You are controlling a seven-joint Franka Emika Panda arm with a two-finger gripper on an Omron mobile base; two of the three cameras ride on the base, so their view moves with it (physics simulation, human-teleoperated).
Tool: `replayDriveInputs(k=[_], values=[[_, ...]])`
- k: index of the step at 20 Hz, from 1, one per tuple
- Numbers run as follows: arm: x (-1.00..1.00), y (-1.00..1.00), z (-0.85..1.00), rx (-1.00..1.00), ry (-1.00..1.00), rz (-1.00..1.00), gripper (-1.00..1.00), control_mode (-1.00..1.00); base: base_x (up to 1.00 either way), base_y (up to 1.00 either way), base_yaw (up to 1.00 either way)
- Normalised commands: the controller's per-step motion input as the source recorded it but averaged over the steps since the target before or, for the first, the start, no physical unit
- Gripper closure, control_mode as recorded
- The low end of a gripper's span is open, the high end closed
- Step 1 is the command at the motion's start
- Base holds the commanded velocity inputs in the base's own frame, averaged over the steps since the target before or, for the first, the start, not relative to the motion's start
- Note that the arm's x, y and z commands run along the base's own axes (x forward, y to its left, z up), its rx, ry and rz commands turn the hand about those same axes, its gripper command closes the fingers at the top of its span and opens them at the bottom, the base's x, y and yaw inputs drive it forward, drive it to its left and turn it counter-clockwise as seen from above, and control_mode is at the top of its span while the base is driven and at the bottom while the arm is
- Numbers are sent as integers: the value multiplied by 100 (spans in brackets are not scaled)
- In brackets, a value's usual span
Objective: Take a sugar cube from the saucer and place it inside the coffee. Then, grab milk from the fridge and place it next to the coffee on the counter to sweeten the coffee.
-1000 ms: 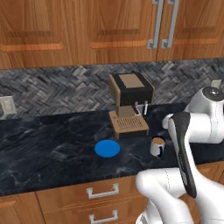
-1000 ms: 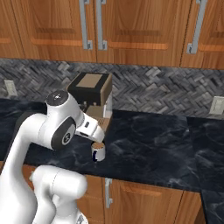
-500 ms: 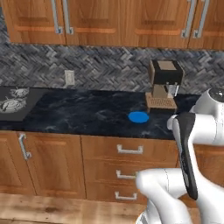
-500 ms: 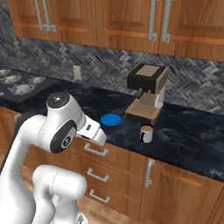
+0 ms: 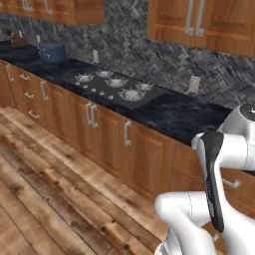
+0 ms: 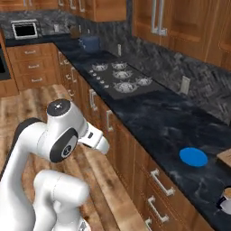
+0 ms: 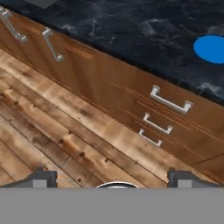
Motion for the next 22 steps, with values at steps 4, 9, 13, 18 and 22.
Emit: replayDriveInputs(k=[4,9,13,18,22], values=[[0,0,0,0,0,0,-100,100,0,2,95],[0,0,0,0,0,0,-100,100,15,10,86],[0,0,0,0,0,0,-100,100,49,23,70],[0,0,0,0,0,0,-100,100,100,5,20],[0,0,0,0,0,0,-100,100,52,59,24]])
